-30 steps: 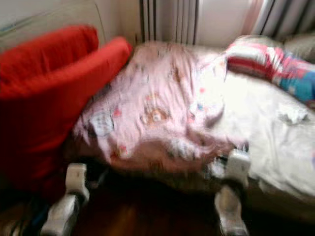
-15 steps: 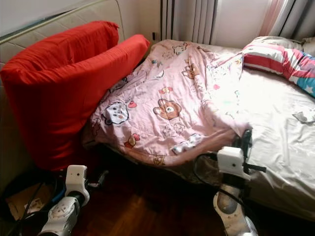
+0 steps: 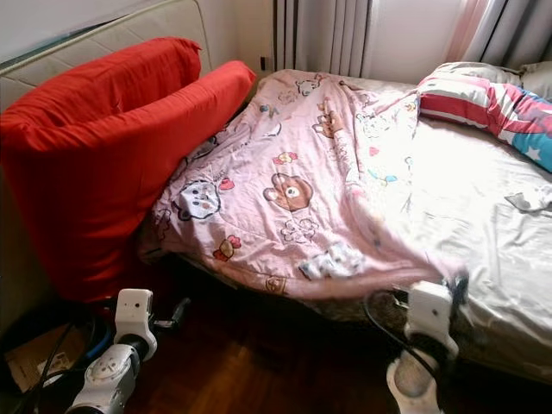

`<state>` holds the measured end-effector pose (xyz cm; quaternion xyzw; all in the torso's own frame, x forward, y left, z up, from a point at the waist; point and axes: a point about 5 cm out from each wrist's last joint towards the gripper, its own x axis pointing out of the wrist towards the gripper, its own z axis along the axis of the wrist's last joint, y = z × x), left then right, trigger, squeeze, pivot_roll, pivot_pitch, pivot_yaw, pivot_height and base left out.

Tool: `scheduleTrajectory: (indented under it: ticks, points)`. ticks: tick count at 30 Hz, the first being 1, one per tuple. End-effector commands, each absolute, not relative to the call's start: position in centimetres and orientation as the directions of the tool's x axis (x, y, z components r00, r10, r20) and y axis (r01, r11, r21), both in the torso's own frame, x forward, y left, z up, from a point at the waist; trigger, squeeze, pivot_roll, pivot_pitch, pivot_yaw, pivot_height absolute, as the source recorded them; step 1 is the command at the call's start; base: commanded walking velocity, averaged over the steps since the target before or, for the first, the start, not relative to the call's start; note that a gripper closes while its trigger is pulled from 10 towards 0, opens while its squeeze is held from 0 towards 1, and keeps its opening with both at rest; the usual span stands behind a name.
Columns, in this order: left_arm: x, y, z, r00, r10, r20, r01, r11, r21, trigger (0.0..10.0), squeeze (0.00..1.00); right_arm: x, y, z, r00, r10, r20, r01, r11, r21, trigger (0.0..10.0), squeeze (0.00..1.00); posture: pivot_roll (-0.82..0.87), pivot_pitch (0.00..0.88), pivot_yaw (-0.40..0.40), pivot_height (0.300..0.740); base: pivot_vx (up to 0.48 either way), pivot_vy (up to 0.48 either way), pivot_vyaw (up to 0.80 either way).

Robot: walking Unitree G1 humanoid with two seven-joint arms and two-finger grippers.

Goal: Clean up the room

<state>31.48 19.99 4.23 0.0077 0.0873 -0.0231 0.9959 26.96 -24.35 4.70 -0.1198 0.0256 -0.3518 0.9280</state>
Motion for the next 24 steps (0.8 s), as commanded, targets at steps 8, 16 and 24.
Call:
scheduleTrajectory:
  ticks: [8, 16, 24]
  points:
    - [30.9, 20.2, 3.4, 0.975, -0.042, -0.217, 0.046, 0.999, 0.012, 10.0, 0.0, 22.5, -25.3, -2.3, 0.605, -0.685, -0.407, 0.657, 0.718, -0.23, 10.0, 0.0, -0.01, 0.158, 0.041, 0.74, 0.0, 0.0, 0.0]
    - [30.8, 20.1, 3.2, 0.973, -0.047, -0.226, 0.052, 0.999, 0.013, 10.0, 0.0, 20.6, -24.2, -5.0, 0.59, -0.58, -0.563, 0.541, 0.801, -0.258, 10.0, 0.0, -0.01, 0.159, 0.039, 0.74, 0.0, 0.0, 0.0]
    - [30.8, 20.0, 3.1, 0.972, -0.052, -0.228, 0.058, 0.998, 0.019, 10.0, 0.0, 20.9, -24.3, -4.7, 0.61, -0.583, -0.537, 0.533, 0.803, -0.266, 10.0, 0.05, -0.01, 0.159, 0.041, 0.74, 0.0, 0.0, 0.0]
